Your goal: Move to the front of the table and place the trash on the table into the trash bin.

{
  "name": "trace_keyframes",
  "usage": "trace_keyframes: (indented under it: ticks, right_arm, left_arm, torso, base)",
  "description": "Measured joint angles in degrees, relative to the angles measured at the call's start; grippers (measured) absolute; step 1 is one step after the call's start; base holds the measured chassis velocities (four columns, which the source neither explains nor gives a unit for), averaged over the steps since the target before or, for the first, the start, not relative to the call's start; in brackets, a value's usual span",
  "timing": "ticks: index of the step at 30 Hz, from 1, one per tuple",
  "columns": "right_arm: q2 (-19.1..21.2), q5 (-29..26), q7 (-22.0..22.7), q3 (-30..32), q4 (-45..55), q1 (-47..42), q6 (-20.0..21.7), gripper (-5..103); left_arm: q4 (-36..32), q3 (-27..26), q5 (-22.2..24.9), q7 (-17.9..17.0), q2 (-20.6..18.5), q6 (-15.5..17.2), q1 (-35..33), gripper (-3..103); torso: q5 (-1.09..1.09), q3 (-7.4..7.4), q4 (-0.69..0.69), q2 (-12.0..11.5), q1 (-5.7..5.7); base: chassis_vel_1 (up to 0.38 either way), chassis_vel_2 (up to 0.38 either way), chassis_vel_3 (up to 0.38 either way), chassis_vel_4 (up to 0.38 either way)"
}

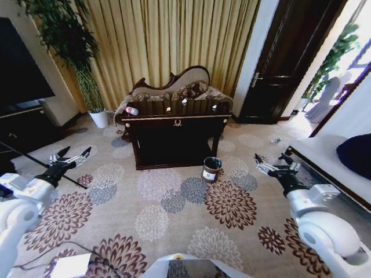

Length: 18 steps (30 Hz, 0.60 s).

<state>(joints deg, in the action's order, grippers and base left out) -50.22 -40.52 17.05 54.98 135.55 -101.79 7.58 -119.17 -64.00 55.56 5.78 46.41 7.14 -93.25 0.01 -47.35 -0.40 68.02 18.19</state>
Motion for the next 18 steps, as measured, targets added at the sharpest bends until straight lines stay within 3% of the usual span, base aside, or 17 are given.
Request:
trace_keyframes:
  ticks: [5, 12, 18]
  right_arm:
    - [-5.22, 5.67, -2.15, 1.52, 0.27, -0.26, -1.03, 100]
    - [-12.63, 11.03, -4.12, 1.6, 1.18, -1.48, -2.31, 100]
    - [-13.03, 11.16, -3.93, 0.94, 1.28, -1.1, -1.62, 100]
  left_arm:
    - [-3.74, -3.64, -6.49, -0.66, 4.55, 0.18, -2.29, 100]
    - [-6.97, -6.9, -7.99, -1.02, 11.04, 0.37, -5.55, 100]
    - [-8.44, -5.78, -8.03, -3.46, 12.32, 1.59, -5.58, 100]
  torso:
    - [0.0, 0.0, -0.01, -0.01, 0.01]
    - [0.0, 0.0, 0.0, -0.01, 0.0]
    - [0.0, 0.0, 0.01, -0.01, 0.01]
  base:
    - [0.0, 0.0, 0.0, 0.0]
    - [0.0, 0.0, 0.0, 0.0]
    - [0.0, 0.0, 0.0, 0.0]
